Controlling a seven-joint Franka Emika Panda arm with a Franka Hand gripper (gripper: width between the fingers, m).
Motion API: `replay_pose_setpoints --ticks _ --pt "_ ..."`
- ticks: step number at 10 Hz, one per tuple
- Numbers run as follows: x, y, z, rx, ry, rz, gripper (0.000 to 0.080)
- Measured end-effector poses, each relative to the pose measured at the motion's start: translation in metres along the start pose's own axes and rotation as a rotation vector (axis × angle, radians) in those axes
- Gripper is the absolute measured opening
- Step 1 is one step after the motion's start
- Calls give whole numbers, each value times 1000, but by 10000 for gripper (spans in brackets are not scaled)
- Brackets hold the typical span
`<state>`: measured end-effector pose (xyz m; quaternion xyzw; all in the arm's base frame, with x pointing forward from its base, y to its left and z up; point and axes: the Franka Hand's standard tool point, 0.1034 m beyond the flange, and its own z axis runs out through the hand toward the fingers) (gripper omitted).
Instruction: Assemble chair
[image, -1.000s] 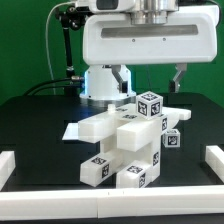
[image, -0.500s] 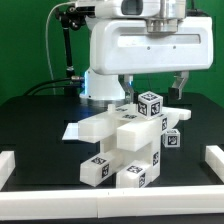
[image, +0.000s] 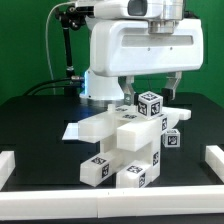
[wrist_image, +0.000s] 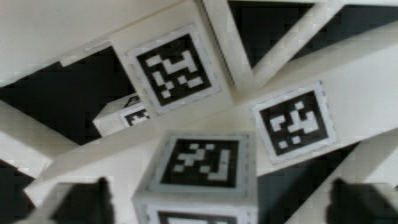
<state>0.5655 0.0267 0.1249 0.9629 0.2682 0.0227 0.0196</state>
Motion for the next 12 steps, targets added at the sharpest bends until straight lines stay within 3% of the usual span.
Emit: replay_pose_setpoints --ticks 2,6,9,11,12 --pt "0 0 0 0 0 18 283" --pt "0 1 1 1 1 301 284" --pt "6 6 1 -21 51 530 284" --pt "6 8 1 -9 58 685 284" --pt "5 9 2 11 64 834 284"
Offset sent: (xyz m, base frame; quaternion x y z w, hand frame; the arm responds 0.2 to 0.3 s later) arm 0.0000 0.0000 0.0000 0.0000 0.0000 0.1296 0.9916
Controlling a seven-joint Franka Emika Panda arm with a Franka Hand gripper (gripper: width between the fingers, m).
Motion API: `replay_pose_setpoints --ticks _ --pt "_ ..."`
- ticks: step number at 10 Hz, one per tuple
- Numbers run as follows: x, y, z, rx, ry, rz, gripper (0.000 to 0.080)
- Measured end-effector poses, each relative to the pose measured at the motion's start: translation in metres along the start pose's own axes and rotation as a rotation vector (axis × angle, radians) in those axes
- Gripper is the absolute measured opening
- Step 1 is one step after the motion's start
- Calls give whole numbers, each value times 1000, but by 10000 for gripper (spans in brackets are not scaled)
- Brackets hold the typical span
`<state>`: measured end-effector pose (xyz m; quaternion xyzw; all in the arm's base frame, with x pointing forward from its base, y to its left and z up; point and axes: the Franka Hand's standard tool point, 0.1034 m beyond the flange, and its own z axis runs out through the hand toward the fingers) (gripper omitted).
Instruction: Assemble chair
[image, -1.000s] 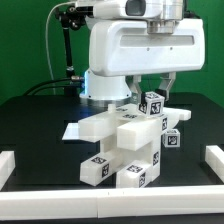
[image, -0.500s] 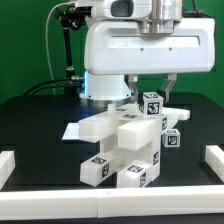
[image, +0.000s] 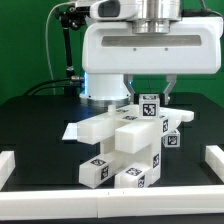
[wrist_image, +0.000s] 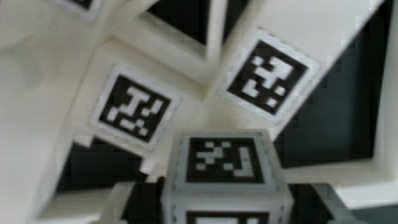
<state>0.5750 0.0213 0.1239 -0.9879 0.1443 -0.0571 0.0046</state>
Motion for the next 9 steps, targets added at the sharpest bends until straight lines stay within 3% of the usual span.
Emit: replay_pose_setpoints --ticks 5,8,9 --pt "0 -2 1 25 -7 503 284" --pt "0 -2 1 30 -10 556 285" --pt "0 -2 1 30 -10 556 450"
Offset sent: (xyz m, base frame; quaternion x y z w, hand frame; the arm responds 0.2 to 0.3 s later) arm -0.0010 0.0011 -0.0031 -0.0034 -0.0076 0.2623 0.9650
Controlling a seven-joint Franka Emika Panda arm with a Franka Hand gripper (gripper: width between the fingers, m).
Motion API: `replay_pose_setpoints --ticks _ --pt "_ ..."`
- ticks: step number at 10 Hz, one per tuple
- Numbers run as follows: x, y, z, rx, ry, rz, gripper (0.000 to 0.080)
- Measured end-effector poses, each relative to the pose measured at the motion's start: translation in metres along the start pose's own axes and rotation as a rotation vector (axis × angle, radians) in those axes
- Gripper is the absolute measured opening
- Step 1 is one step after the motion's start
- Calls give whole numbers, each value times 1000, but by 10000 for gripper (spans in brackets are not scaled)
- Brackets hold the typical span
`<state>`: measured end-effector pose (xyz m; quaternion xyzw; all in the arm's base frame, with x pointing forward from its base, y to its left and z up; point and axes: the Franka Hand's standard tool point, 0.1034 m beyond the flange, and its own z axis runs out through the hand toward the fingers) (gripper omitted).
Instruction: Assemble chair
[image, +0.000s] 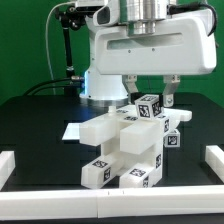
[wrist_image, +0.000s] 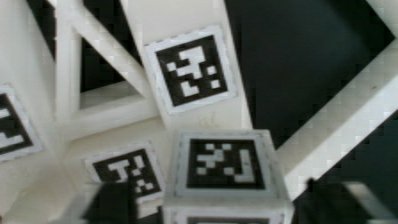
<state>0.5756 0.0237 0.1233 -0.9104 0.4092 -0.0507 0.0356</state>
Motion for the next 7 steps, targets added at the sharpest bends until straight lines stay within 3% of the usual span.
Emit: replay_pose_setpoints --ticks 1,2,5,7 --pt "0 0 0 0 0 0 607" --pt "0 0 0 0 0 -6 636" --pt "-7 -1 0 -1 -1 -454 649" --pt "-15 0 -4 5 -2 -510 649"
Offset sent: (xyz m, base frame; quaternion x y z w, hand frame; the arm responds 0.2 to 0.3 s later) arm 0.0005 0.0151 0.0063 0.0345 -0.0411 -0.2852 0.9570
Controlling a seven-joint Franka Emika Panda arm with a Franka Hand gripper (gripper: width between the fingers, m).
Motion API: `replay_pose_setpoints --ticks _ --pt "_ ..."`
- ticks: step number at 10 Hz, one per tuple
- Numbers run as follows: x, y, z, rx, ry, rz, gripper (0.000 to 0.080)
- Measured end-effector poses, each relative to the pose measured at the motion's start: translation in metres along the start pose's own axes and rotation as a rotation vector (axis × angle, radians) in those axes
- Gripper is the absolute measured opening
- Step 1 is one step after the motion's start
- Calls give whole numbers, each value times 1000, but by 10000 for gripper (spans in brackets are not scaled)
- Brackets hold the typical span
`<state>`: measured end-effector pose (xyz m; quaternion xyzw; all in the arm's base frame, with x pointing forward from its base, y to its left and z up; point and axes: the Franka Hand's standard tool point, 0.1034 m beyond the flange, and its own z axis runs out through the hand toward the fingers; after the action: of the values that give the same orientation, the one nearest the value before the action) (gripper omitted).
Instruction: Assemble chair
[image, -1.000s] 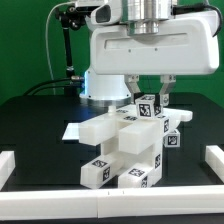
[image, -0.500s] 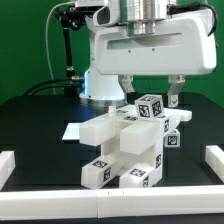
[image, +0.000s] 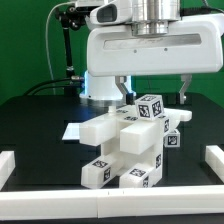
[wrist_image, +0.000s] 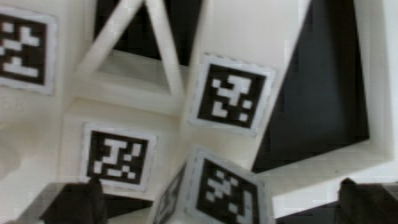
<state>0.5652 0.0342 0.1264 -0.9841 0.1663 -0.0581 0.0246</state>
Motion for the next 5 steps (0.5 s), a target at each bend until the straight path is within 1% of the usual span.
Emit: replay_pose_setpoints --ticks 3,4,5 --pt "1 3 1 -10 -1 -276 649" --pt "1 4 1 -26 0 -446 649" --pt "2 4 2 -32 -1 -547 649"
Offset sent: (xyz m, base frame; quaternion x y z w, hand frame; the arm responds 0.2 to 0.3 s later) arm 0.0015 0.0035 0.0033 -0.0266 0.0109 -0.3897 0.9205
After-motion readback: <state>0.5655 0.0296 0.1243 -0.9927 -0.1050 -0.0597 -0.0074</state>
